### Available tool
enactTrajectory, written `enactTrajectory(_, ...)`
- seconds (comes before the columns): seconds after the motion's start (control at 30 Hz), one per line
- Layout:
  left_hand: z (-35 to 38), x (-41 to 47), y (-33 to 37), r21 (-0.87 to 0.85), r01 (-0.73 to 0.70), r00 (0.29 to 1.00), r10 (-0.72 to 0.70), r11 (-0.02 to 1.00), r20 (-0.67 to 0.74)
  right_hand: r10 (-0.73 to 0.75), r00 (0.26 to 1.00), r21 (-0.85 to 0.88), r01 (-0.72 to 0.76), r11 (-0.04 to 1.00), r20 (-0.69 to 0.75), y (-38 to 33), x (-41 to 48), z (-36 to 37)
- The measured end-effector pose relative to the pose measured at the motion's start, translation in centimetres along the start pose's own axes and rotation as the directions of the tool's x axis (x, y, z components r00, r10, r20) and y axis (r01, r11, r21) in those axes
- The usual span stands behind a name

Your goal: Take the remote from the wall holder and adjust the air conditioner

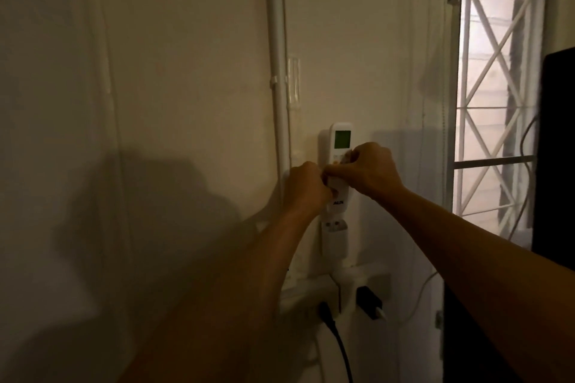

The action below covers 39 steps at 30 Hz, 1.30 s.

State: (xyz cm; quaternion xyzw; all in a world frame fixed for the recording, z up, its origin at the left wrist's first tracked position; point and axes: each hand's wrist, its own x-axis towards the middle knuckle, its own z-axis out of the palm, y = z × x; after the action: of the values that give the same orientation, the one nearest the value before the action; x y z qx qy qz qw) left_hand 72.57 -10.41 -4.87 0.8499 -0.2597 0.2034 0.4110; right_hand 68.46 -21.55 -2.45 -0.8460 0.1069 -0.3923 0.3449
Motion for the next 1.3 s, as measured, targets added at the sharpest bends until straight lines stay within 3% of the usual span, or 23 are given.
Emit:
enactTrajectory(0.33,2.4,-0.9,-2.2,0.016,0.039,0.999,-0.039,0.999,-0.016,-0.024,1.000,0.000,0.024,1.000,0.003,2.2,-1.3,2.2)
enactTrajectory(0.8,4.1,-2.1,-3.3,0.160,-0.034,0.999,0.040,0.986,-0.035,0.013,1.000,-0.010,-0.013,1.000,0.027,3.7,-1.7,2.9)
enactTrajectory(1.3,5.7,-3.8,-4.6,0.170,-0.007,1.000,0.010,0.985,-0.017,0.115,0.992,-0.172,-0.103,0.980,0.059,4.8,-3.3,4.9)
